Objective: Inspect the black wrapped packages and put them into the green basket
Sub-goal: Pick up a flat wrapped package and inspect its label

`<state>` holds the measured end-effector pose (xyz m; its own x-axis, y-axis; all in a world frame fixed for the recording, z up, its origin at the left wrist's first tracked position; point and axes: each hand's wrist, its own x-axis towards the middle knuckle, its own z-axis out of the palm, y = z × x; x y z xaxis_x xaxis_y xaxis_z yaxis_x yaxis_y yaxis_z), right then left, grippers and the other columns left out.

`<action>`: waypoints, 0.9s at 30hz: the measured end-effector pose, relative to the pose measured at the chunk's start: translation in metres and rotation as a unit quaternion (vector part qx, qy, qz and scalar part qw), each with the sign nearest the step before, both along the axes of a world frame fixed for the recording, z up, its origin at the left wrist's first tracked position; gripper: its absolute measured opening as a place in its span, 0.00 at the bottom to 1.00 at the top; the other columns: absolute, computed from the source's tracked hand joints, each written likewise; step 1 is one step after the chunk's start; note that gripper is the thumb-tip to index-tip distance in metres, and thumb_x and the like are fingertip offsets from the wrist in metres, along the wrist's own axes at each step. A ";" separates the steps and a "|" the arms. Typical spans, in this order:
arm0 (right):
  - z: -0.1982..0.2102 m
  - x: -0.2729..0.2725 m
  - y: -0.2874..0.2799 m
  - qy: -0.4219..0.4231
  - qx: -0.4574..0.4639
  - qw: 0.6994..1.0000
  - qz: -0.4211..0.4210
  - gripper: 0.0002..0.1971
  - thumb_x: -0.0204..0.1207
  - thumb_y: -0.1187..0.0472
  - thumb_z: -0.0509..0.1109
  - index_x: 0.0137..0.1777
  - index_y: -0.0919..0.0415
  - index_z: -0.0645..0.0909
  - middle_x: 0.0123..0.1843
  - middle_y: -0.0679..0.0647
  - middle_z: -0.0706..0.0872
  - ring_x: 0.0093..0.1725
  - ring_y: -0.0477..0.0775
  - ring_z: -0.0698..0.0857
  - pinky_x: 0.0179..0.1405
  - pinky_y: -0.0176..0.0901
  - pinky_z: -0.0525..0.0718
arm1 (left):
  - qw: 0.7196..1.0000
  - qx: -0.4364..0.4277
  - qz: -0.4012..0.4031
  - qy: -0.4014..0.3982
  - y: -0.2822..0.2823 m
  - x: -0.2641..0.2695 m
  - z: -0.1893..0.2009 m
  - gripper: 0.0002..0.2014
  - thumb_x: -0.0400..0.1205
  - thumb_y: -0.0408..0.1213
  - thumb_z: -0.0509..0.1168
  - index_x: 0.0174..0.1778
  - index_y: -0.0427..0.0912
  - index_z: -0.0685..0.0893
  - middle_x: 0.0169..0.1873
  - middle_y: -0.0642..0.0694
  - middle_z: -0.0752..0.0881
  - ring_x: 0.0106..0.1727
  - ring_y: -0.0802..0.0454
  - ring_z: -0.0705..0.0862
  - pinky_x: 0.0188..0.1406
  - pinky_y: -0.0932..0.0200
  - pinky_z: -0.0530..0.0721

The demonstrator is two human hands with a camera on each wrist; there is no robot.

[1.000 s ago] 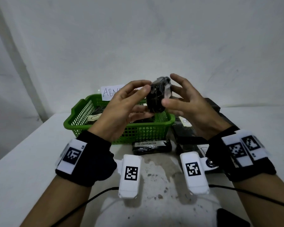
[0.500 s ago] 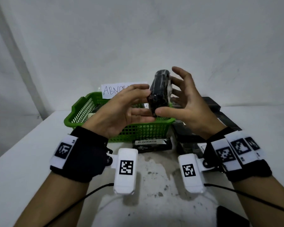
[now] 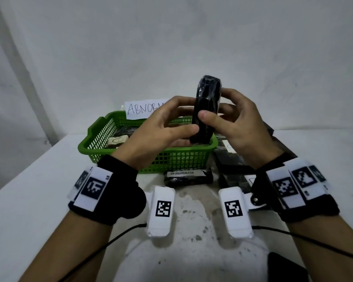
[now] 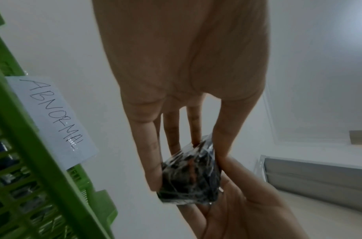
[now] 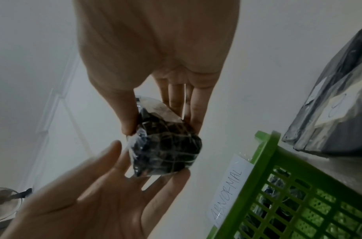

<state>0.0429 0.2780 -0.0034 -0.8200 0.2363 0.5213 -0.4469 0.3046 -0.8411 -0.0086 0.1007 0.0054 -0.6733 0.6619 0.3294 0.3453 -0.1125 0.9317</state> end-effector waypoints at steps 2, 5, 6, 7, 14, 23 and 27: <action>0.001 0.002 0.000 -0.006 -0.005 1.000 0.014 0.31 0.74 0.60 0.81 0.76 0.57 0.74 0.57 0.55 0.93 0.54 0.55 0.93 0.61 0.61 0.89 | 0.999 0.007 0.020 0.024 0.001 0.000 -0.001 0.24 0.81 0.27 0.70 0.72 0.46 0.76 0.66 0.50 0.85 0.59 0.52 0.90 0.52 0.55 0.90; 0.004 0.003 0.002 -0.055 -0.030 0.996 0.064 0.30 0.73 0.45 0.77 0.75 0.48 0.76 0.68 0.52 0.88 0.65 0.57 0.89 0.67 0.65 0.85 | 0.997 0.019 0.041 0.061 0.002 -0.002 -0.003 0.30 0.78 0.23 0.72 0.75 0.47 0.73 0.68 0.50 0.83 0.62 0.51 0.88 0.52 0.52 0.90; 0.006 0.003 0.003 -0.088 -0.047 0.991 0.085 0.32 0.71 0.36 0.73 0.75 0.45 0.77 0.72 0.50 0.86 0.69 0.58 0.86 0.68 0.67 0.83 | 0.996 0.023 0.045 0.069 0.002 -0.003 -0.003 0.33 0.77 0.21 0.73 0.75 0.48 0.73 0.69 0.50 0.82 0.64 0.52 0.87 0.53 0.52 0.90; 0.007 0.004 0.004 -0.117 -0.072 0.984 0.109 0.35 0.69 0.29 0.69 0.75 0.43 0.77 0.74 0.49 0.84 0.70 0.60 0.85 0.68 0.68 0.82 | 0.996 0.026 0.048 0.077 0.002 -0.004 -0.003 0.34 0.76 0.20 0.73 0.75 0.49 0.72 0.69 0.51 0.82 0.65 0.53 0.86 0.53 0.53 0.90; 0.012 0.010 -0.001 -0.121 -0.139 0.970 0.157 0.32 0.67 0.42 0.74 0.71 0.56 0.82 0.61 0.58 0.91 0.59 0.63 0.91 0.61 0.62 0.88 | 0.983 -0.008 0.055 0.176 0.003 -0.007 -0.004 0.34 0.75 0.26 0.73 0.75 0.57 0.73 0.70 0.54 0.78 0.75 0.55 0.76 0.68 0.45 0.83; -0.002 0.000 0.001 -0.084 0.038 0.990 0.106 0.53 0.52 0.48 0.86 0.77 0.42 0.61 0.76 0.48 0.75 0.71 0.49 0.83 0.69 0.49 0.85 | 0.994 -0.040 0.035 -0.092 0.002 -0.001 0.004 0.24 0.86 0.60 0.53 0.65 0.49 0.84 0.57 0.40 0.87 0.43 0.46 0.89 0.40 0.53 0.88; -0.008 -0.002 0.001 -0.069 0.058 0.988 0.122 0.57 0.55 0.44 0.83 0.83 0.37 0.53 0.85 0.44 0.62 0.82 0.44 0.70 0.78 0.44 0.76 | 0.995 0.002 0.034 -0.090 0.003 -0.001 0.001 0.18 0.87 0.48 0.59 0.69 0.43 0.79 0.61 0.41 0.86 0.49 0.44 0.90 0.45 0.49 0.91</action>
